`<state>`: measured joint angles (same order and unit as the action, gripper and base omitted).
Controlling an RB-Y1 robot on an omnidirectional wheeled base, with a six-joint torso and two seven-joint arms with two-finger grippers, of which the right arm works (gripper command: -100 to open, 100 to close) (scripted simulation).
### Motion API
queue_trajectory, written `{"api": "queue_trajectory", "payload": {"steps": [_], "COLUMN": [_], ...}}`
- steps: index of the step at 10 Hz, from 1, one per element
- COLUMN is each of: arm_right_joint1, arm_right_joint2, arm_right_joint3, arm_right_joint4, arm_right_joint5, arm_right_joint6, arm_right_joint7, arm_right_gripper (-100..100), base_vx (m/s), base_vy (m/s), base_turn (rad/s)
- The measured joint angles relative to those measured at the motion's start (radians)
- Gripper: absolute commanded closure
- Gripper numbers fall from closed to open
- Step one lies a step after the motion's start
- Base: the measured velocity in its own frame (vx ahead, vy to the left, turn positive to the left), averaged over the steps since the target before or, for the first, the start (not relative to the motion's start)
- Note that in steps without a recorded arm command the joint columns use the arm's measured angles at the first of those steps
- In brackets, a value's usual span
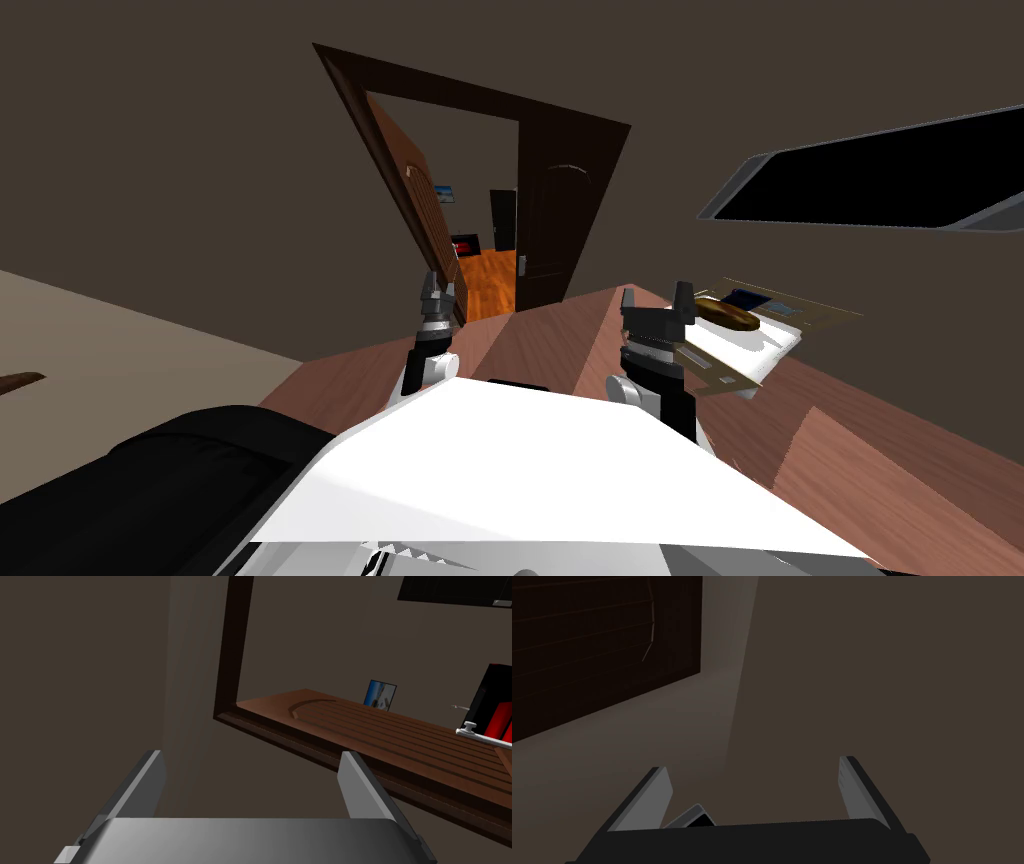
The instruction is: Push the door open
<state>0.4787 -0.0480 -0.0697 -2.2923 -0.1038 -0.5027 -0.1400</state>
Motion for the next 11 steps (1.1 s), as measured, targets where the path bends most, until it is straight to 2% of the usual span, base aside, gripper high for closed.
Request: {"api": "queue_trajectory", "payload": {"steps": [3, 9, 11], "arm_right_joint1": [0.000, -0.005, -0.002], "arm_right_joint2": [-0.006, -0.023, -0.018], "arm_right_joint3": [0.017, 0.066, 0.106], "arm_right_joint4": [0.020, 0.093, 0.115], "arm_right_joint5": [0.019, 0.079, 0.117], "arm_right_joint6": [0.006, 0.020, 0.036], "arm_right_joint7": [-0.007, -0.035, -0.039], "arm_right_gripper": [-100, -100, -100], "base_vx": [0.194, 0.203, 0.187], "base_vy": [-0.012, 0.007, 0.014], "base_turn": [0.001, 0.002, 0.004]}}
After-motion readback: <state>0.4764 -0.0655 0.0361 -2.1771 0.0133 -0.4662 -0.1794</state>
